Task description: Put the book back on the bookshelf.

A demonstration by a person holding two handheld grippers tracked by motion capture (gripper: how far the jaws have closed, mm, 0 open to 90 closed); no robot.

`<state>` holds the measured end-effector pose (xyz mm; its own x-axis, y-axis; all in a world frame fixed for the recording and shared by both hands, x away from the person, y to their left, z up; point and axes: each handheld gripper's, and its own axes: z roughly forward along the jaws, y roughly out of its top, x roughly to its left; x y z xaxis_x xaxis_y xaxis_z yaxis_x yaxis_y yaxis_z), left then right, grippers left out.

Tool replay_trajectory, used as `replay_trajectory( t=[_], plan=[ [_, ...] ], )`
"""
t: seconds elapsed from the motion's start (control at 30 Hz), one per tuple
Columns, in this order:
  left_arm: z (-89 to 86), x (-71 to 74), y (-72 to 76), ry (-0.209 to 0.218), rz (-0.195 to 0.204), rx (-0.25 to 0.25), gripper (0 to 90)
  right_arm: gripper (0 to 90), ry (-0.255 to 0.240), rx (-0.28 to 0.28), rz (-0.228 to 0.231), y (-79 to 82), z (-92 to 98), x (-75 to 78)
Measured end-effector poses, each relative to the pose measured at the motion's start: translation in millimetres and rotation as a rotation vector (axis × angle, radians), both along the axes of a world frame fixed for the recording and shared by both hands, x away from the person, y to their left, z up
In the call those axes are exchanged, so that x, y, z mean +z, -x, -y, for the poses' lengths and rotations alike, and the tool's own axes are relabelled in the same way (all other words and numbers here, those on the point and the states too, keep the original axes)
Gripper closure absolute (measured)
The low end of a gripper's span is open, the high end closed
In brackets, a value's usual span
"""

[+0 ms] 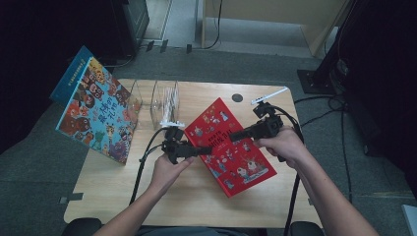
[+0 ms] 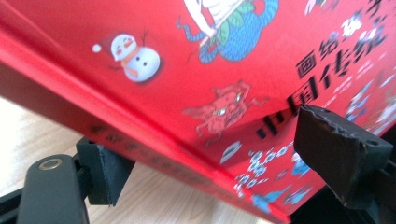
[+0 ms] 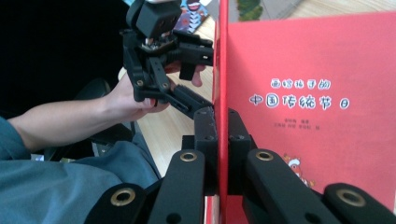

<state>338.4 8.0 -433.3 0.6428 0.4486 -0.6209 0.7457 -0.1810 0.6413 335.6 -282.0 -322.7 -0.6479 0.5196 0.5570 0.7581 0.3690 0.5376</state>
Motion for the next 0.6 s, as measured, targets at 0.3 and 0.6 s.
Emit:
replay_trajectory(
  t=[0.3,0.6],
  plan=[
    [-16.8,15.9,2.1,0.054,0.056,-0.018,27.2,88.9,-0.074,0.068,0.025,3.3,3.7,-8.3],
    [-29.0,27.4,1.3,0.023,0.127,-0.104,49.5,87.5,-0.12,0.131,0.07,-2.9,10.1,-27.7]
  ],
)
